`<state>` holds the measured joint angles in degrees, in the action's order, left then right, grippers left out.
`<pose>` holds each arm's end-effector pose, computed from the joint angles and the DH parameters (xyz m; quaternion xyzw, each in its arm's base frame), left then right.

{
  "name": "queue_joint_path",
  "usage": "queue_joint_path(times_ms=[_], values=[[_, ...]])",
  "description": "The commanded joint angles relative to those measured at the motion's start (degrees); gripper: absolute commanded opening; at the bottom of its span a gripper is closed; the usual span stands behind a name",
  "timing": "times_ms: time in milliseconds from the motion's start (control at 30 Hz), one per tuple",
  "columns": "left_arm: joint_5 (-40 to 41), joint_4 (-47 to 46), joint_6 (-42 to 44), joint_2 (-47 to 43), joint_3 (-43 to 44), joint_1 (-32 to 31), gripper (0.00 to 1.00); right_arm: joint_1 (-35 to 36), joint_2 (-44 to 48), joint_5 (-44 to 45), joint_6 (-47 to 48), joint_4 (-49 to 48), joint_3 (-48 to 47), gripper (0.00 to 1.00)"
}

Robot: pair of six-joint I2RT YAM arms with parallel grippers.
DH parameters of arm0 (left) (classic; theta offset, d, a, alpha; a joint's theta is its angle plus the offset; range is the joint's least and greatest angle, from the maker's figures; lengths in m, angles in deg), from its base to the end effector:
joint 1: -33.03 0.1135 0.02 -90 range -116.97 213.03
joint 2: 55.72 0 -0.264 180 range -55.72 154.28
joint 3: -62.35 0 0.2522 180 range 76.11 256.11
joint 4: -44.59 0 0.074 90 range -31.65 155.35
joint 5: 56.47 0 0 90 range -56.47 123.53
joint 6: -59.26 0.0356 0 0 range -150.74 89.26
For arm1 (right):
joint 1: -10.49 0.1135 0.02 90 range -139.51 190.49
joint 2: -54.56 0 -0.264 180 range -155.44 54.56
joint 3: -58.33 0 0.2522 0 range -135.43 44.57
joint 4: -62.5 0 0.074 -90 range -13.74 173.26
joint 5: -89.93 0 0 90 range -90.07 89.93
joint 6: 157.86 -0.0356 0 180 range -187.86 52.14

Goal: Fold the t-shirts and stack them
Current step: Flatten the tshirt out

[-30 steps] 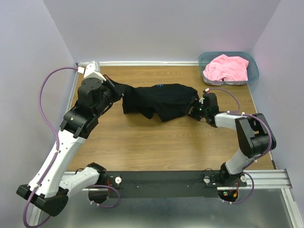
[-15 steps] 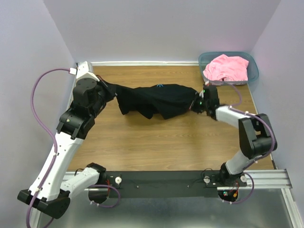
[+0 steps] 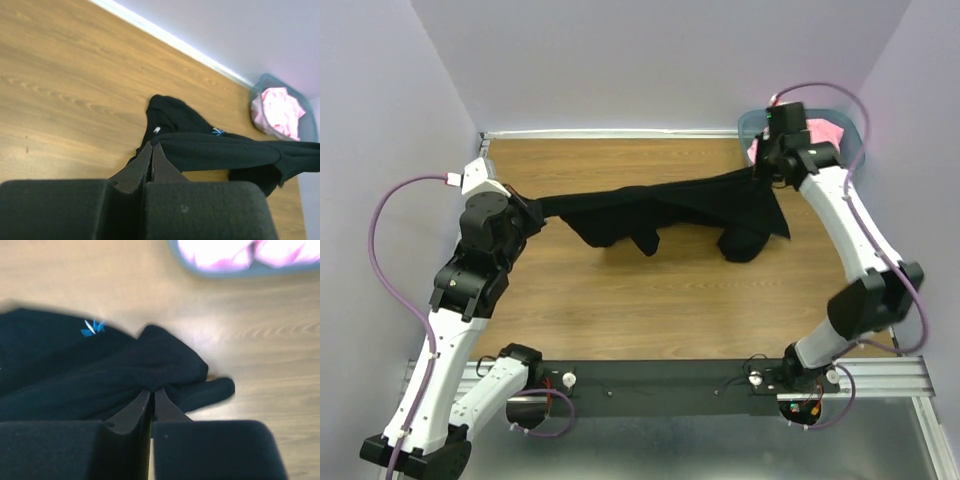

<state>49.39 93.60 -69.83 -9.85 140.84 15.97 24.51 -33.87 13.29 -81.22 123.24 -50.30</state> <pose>0.1486 -0.0354 0.4084 -0.2326 0.7626 -0.1818 0.5755 0.3241 0.0725 0.3939 0.0435 0.9024 -0.0043 0.4287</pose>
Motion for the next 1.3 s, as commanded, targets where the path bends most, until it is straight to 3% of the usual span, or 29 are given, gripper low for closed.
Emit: queue_joint_path(times_ms=[0,67,133,233,333,500,633,733,867,1267], values=[[1.63,0.62,-0.99,-0.95,-3.98,0.54,0.00,1.00,-10.87,-5.41,3.97,9.54,0.91,0.21],[1.98,0.00,-1.25,-1.13,-5.32,0.71,0.00,2.76,-12.64,-10.38,3.35,8.13,1.27,0.25],[3.82,-0.18,-1.25,-1.31,-6.72,0.62,0.00,2.85,-13.01,-16.52,1.08,5.94,3.98,0.37],[6.02,-1.14,-0.81,-1.04,-8.56,0.80,0.00,1.02,-7.75,-8.90,-2.00,2.07,11.62,0.53],[5.42,-2.72,-0.72,-0.52,-10.06,0.98,0.00,-6.94,-3.97,-9.75,-4.99,-0.56,20.14,0.57],[3.66,-5.35,-0.81,0.28,-11.82,1.15,0.00,-23.22,8.08,-24.33,-13.07,-14.44,40.59,0.67],[2.60,-6.15,-0.20,0.80,-12.08,1.33,0.00,-25.27,11.68,-32.16,-19.93,-24.90,47.92,0.72],[2.25,-6.68,-0.02,1.07,-12.17,1.24,0.00,-26.32,14.75,-33.40,-25.37,-33.16,55.13,0.80],[1.37,-7.38,-0.11,1.07,-12.70,1.33,0.00,-27.90,15.39,-33.75,-25.83,-39.41,61.11,0.89],[1.19,-7.38,0.07,1.15,-12.79,1.24,0.00,-28.87,10.65,-41.57,-32.33,-61.81,72.53,0.81]])
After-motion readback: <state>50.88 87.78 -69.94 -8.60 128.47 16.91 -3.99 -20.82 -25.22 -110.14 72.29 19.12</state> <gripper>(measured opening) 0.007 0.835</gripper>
